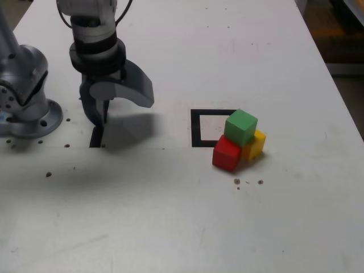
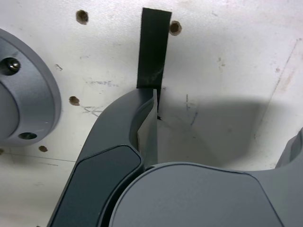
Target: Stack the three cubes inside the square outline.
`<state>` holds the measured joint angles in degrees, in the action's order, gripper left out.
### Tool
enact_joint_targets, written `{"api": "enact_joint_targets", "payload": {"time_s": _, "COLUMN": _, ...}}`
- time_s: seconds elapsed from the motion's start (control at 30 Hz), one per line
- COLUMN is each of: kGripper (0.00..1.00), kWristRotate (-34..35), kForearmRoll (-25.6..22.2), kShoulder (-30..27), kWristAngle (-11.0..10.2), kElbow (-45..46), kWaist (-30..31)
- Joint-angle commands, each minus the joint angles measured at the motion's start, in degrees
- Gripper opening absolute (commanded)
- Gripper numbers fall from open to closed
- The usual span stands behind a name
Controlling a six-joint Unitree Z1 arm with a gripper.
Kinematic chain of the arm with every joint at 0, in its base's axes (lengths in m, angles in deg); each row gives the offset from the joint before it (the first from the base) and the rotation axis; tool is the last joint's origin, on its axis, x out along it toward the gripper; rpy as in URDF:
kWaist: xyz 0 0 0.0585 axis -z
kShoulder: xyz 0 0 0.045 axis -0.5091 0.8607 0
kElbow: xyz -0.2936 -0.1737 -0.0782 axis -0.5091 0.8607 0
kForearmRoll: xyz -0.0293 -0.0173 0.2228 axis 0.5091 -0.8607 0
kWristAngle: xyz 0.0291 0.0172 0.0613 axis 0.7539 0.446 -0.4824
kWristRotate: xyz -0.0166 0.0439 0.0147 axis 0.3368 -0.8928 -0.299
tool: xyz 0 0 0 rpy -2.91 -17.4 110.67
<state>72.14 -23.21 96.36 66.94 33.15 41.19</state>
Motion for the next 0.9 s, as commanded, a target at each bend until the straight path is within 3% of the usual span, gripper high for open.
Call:
{"api": "enact_joint_targets", "payload": {"time_s": 0.0, "kGripper": 0.99, "kWristRotate": 0.0, "kForearmRoll": -0.2, "kShoulder": -0.4, "kWristAngle": -0.1, "kElbow": -0.1, "kWaist": -0.1}}
{"api": "enact_joint_targets", "payload": {"time_s": 0.87, "kGripper": 1.00, "kWristRotate": 0.1, "kForearmRoll": -1.3, "kShoulder": -0.6, "kWristAngle": -0.2, "kElbow": 0.5, "kWaist": 0.5}}
